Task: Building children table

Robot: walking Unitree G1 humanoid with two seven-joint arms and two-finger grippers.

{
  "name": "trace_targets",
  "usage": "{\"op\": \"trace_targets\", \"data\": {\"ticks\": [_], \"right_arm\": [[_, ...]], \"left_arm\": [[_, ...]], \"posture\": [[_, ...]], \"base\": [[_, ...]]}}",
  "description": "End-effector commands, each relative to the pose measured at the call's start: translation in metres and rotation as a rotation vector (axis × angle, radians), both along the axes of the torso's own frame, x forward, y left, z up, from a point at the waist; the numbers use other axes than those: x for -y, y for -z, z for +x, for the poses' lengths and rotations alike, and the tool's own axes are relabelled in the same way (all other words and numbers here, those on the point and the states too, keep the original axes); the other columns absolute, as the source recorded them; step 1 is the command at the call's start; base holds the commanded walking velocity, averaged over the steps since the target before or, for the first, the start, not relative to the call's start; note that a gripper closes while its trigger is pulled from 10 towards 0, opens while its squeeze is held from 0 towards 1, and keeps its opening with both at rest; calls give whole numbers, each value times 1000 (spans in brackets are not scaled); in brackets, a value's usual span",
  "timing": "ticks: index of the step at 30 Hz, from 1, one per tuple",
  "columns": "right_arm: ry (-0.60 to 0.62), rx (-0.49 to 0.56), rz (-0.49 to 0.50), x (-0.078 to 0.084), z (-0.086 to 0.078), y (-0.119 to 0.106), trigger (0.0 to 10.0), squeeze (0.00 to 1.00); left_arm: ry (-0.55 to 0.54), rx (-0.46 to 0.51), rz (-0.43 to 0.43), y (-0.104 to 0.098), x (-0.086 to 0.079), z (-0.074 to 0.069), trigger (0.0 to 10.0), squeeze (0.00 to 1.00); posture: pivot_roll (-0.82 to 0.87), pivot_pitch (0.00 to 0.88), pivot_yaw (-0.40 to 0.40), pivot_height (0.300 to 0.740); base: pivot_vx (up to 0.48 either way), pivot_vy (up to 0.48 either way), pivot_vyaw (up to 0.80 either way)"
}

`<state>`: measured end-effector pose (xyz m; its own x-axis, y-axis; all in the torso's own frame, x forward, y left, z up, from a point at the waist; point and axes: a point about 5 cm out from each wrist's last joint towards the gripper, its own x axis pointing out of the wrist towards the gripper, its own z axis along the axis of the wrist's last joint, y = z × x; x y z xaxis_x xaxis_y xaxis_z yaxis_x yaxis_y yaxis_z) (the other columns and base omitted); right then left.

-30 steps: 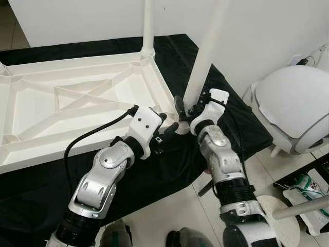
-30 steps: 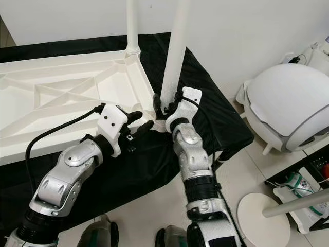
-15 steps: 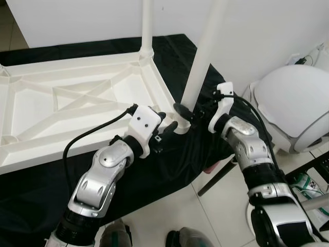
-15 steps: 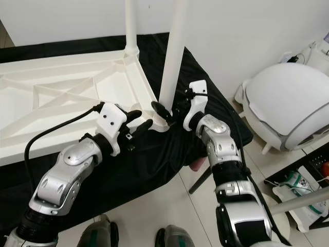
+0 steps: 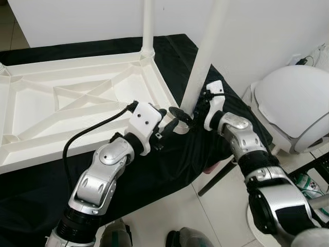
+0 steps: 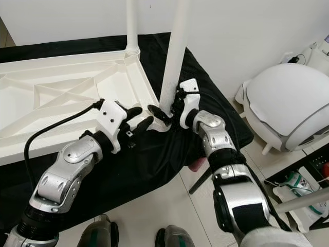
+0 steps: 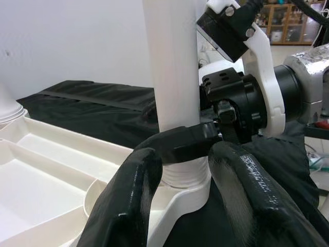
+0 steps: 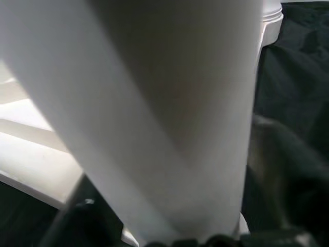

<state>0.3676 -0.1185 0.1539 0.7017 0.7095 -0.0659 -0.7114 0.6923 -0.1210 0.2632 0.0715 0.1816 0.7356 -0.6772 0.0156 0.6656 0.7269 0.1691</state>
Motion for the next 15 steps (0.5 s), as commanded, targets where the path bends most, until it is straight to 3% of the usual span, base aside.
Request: {"op": "trace_targets", "data": {"ticks": [1,11,15], "right_arm": [[-26,-4,-20,-4,1,2,0,0],[-85,-15,-1,-5,-4,10,0,0],[-48,0,38,-4,-5,9,0,0]], "left_arm": [[-15,-5,0,1,0,-1,10000,0],[-6,-21,20,5,0,-7,10000,0],[-7,-20,19,5,0,-6,10000,0]], "posture": [[19,17,-64,740],[24,21,-70,740],[19,22,-71,740]], "base": [[0,0,0],[0,0,0],[0,0,0]]}}
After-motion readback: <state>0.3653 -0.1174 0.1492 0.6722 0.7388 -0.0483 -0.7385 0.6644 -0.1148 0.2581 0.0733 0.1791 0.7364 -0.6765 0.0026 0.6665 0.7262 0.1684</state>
